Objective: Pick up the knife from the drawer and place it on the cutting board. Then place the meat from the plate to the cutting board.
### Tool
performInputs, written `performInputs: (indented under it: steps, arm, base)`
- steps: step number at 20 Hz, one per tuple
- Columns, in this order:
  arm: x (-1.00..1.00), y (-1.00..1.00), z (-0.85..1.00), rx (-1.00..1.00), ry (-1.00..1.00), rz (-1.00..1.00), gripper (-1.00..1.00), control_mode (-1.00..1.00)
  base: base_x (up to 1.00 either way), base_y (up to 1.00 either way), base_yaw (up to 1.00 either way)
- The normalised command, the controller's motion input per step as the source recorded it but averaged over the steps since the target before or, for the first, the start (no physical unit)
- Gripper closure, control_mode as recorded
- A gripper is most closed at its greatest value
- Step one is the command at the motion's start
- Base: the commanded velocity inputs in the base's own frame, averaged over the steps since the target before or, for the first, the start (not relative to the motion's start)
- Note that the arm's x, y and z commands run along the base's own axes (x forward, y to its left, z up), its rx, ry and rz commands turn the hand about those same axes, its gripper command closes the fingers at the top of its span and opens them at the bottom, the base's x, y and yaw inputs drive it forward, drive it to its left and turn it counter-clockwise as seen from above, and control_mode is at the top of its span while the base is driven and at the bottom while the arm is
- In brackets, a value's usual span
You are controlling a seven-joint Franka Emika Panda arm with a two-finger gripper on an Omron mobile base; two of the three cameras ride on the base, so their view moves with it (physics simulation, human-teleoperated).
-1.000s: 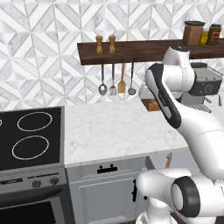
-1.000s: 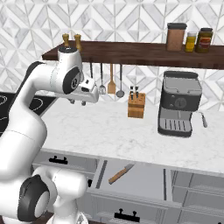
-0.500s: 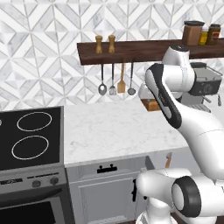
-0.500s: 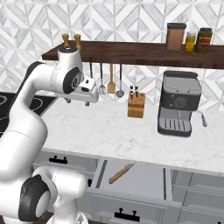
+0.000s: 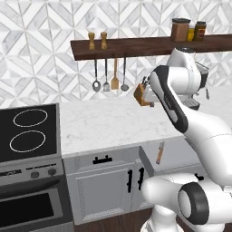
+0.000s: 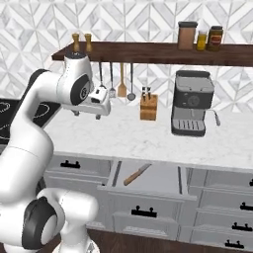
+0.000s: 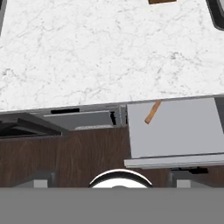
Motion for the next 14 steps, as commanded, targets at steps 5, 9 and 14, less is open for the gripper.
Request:
performInputs:
  steps: [5, 9, 14]
  arm:
    - [0.0, 0.0, 0.0, 0.0, 0.0, 0.0, -1.0, 1.0]
    - [0.0, 0.0, 0.0, 0.0, 0.0, 0.0, -1.0, 1.0]
    - [0.0, 0.0, 0.0, 0.0, 0.0, 0.0, -1.0, 1.0]
  base:
    - [-0.06, 0.11, -0.26]
    - [0.0, 0.47, -0.46]
    - [0.0, 0.69, -0.47]
